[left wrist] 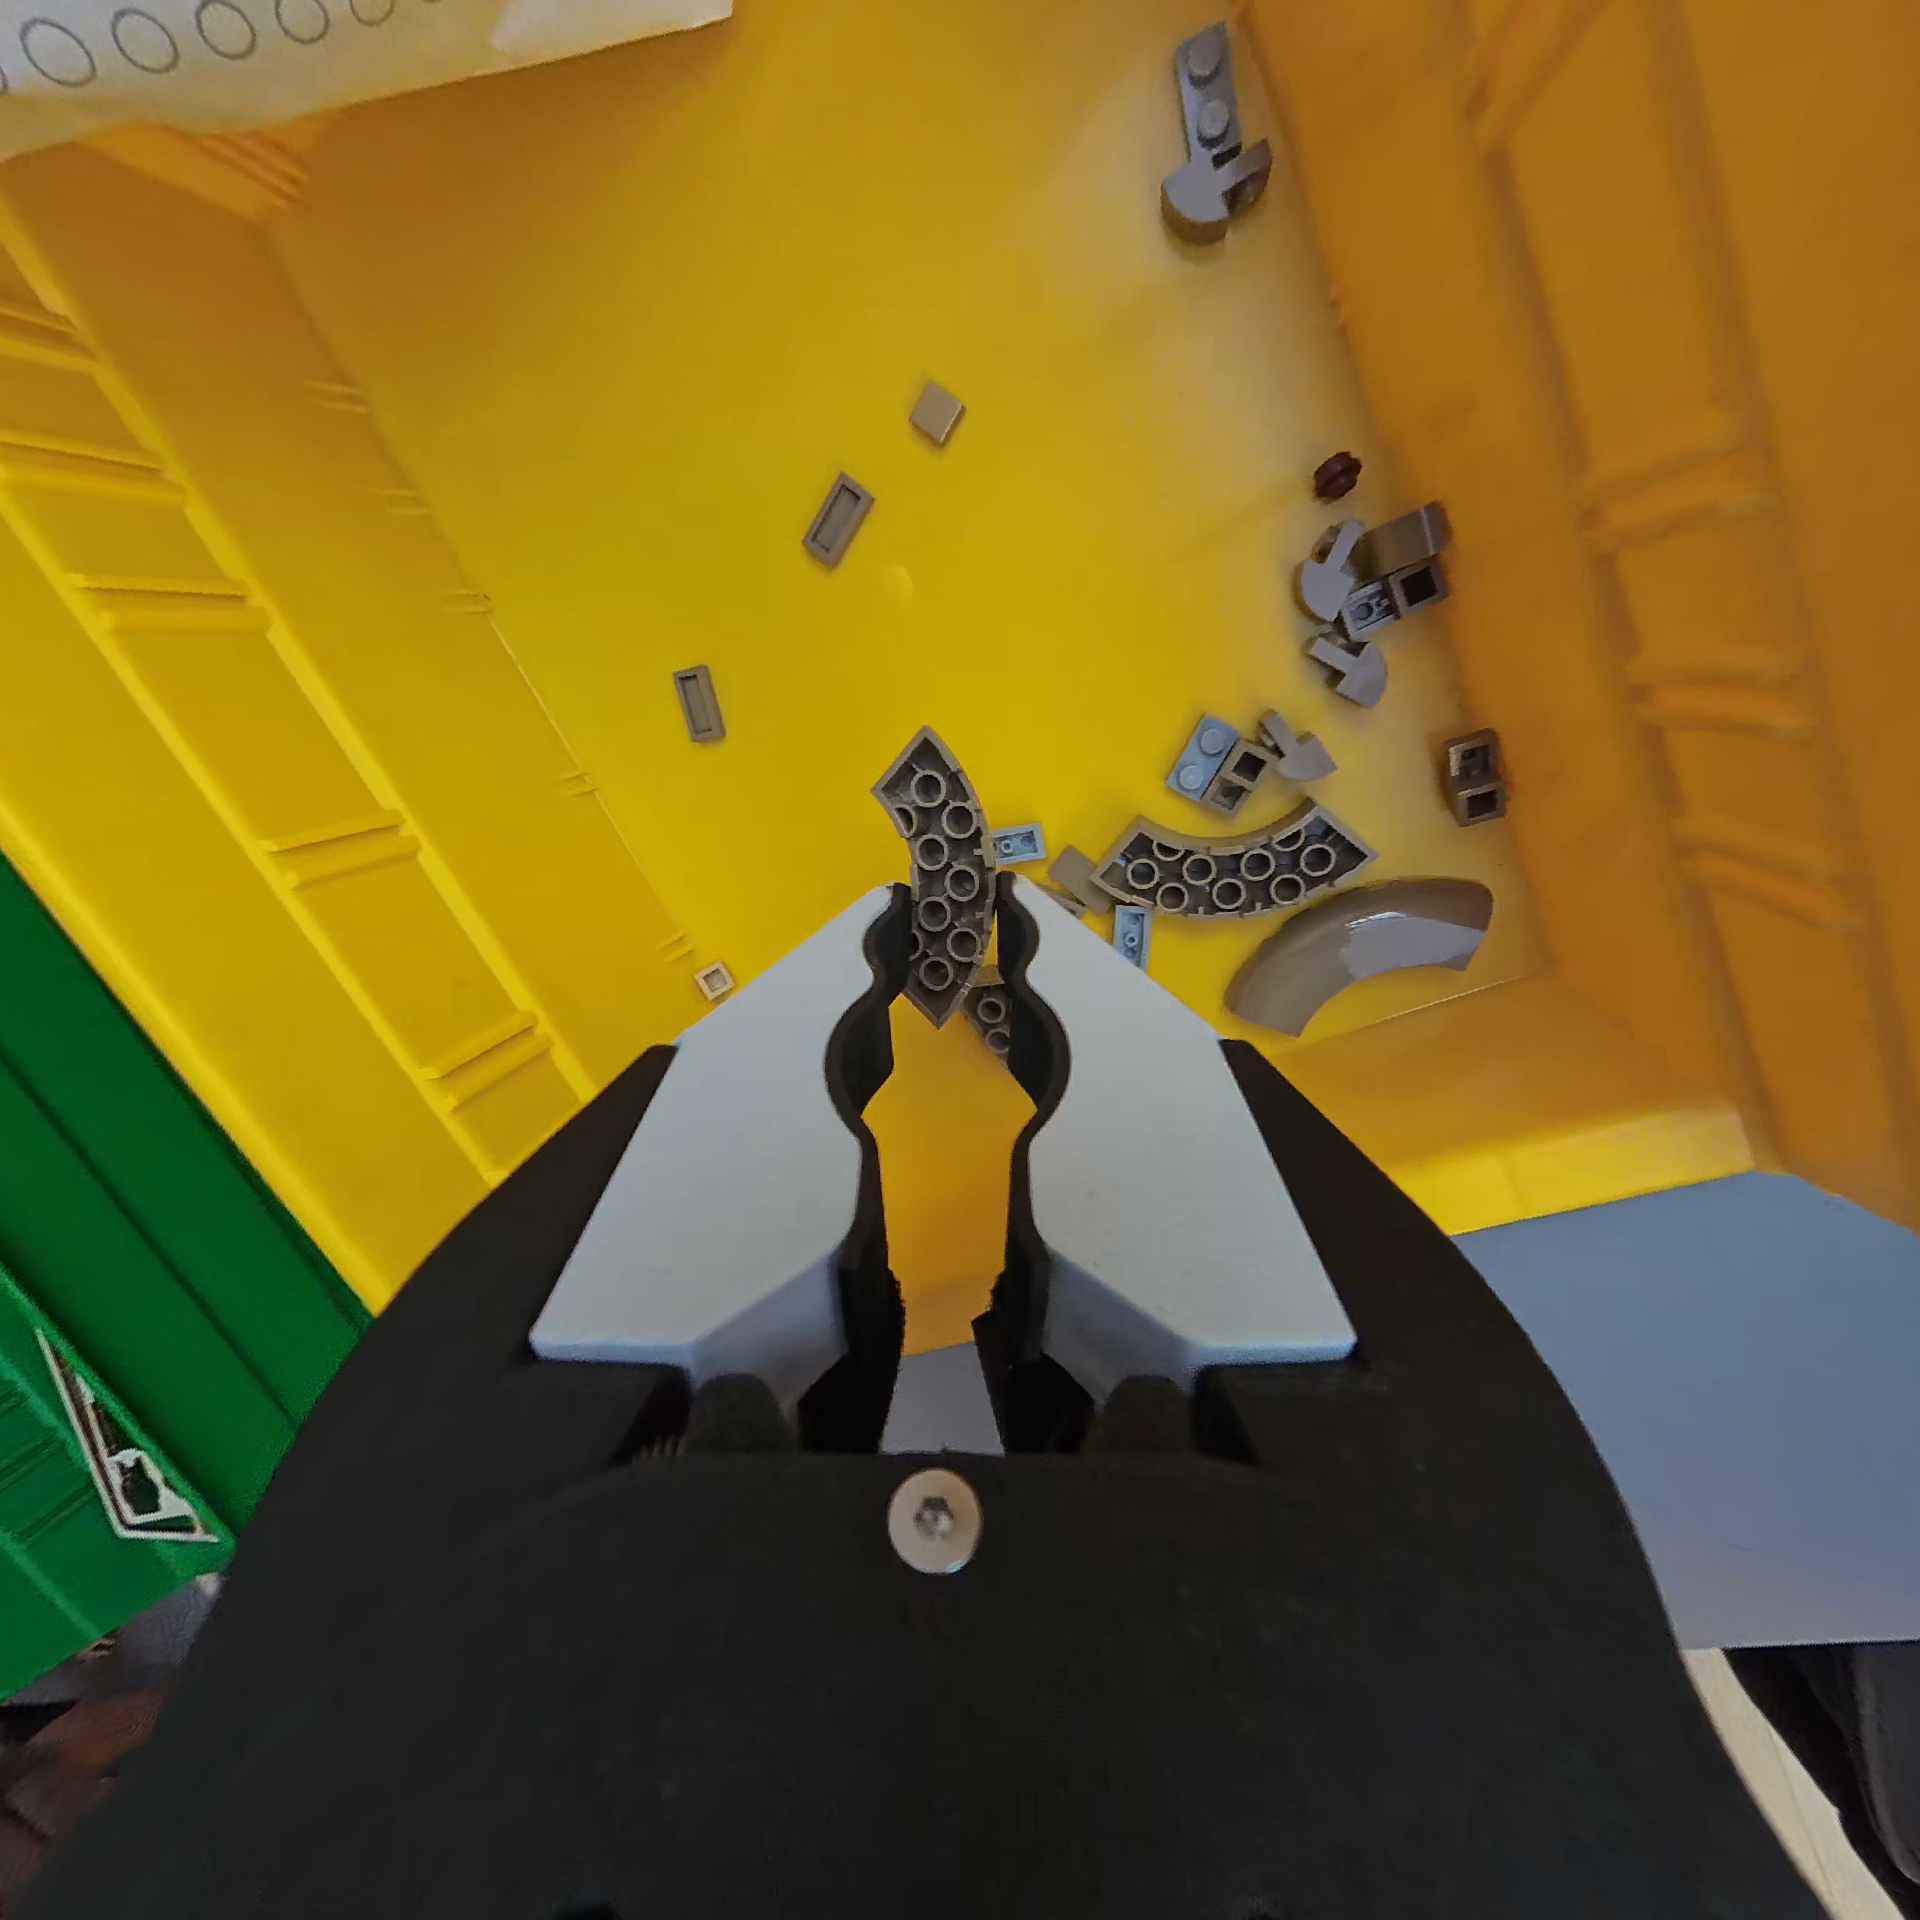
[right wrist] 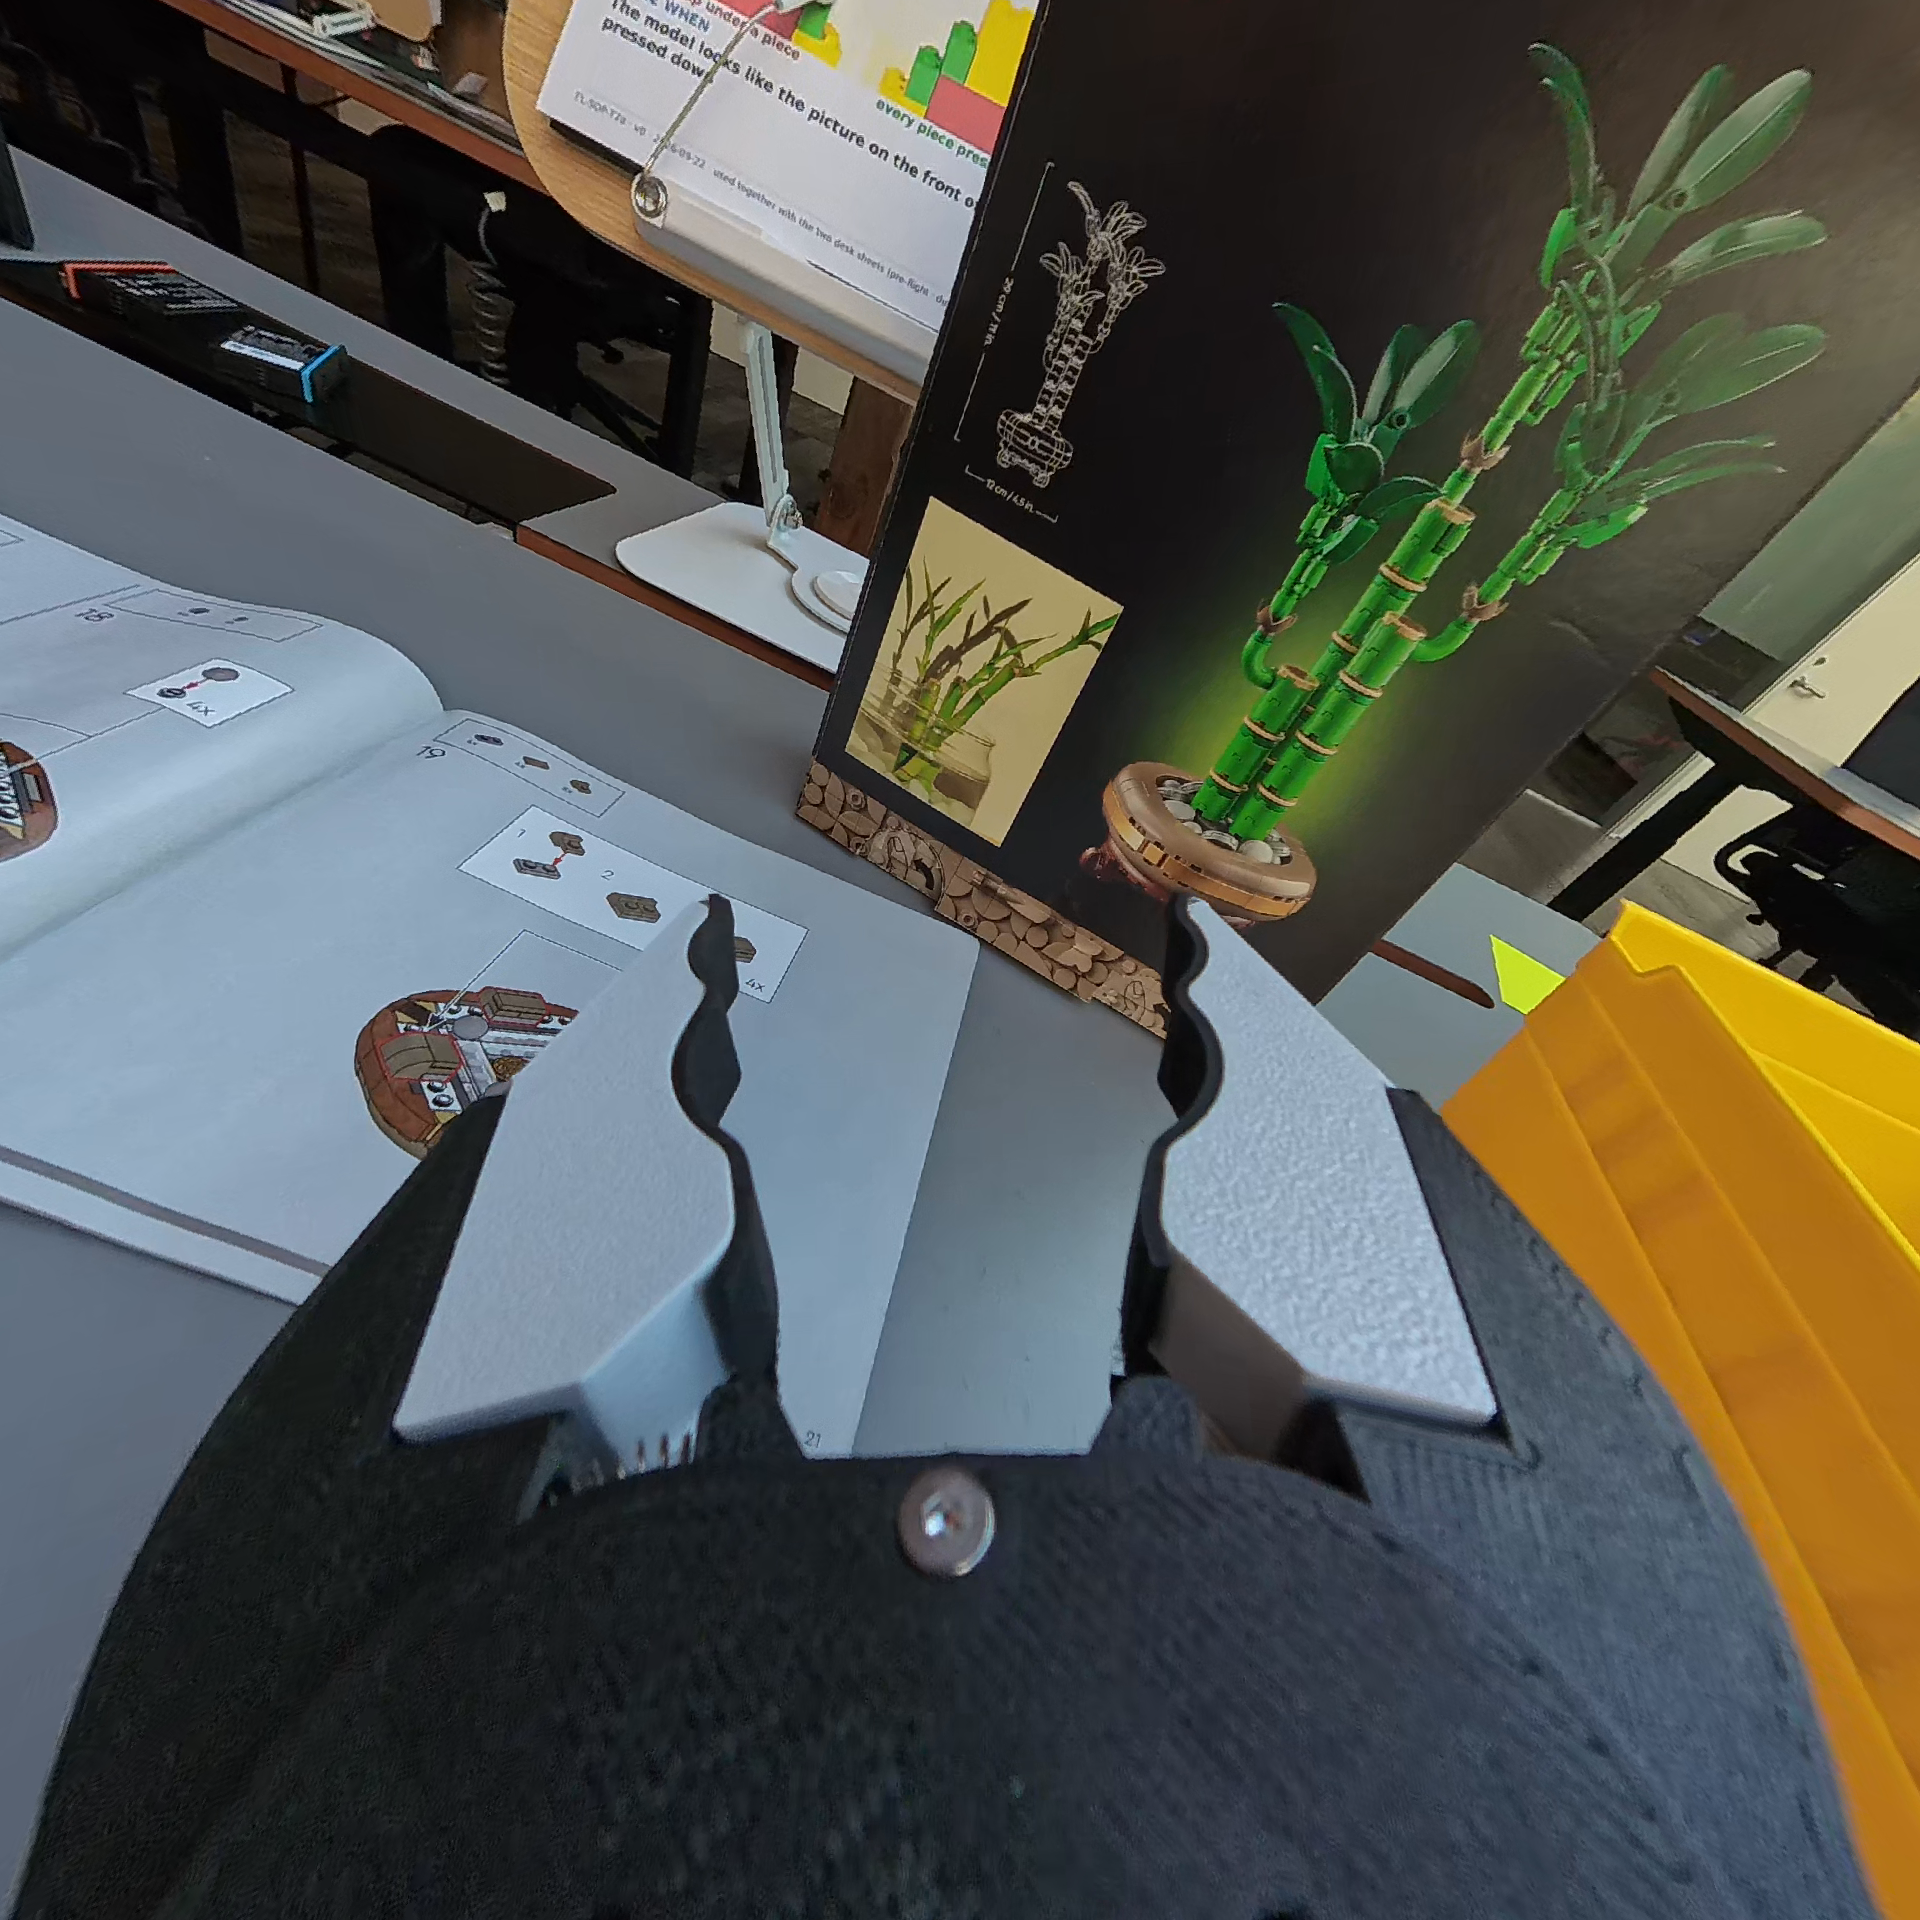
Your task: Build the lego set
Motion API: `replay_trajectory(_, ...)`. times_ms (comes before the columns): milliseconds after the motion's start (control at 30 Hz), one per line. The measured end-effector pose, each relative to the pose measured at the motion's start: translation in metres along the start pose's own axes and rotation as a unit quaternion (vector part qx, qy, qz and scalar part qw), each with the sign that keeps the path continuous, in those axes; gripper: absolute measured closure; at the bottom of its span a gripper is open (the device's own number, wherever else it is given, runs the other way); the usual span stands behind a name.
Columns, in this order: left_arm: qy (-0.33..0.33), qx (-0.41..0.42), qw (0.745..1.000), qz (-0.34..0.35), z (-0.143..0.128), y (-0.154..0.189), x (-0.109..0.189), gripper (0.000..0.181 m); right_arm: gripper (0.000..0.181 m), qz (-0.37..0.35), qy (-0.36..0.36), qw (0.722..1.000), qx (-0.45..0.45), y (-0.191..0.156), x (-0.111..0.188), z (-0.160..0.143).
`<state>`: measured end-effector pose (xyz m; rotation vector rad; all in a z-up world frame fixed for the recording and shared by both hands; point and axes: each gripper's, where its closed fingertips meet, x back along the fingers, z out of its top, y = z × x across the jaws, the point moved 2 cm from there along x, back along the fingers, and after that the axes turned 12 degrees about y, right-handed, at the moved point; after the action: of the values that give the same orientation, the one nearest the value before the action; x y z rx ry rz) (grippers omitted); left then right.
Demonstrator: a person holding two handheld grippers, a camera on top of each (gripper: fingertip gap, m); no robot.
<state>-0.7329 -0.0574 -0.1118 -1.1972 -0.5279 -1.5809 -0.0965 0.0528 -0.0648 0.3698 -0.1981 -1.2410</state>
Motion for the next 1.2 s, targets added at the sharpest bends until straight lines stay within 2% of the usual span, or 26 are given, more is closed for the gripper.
replay_trajectory(367, 0.031, 0.050, 0.997, -0.053, 0.012, 0.011, 0.016, 0.167, 0.099, -0.001, 0.000, 1.000, -0.001, 0.000, 0.001, 0.000)
replay_trajectory(633, 0.053, 0.112, 0.982, -0.140, 0.029, 0.029, 0.030, 0.167, 0.099, -0.003, 0.003, 1.000, -0.005, 0.002, 0.003, 0.001)
replay_trajectory(967, 0.064, 0.173, 0.966, -0.180, 0.032, 0.033, 0.026, 0.167, 0.100, -0.006, 0.005, 1.000, -0.012, 0.004, 0.004, 0.001)
replay_trajectory(1200, 0.042, 0.164, 0.971, -0.167, 0.021, 0.032, 0.017, 0.167, 0.100, -0.003, 0.003, 1.000, -0.010, 0.002, 0.003, 0.001)
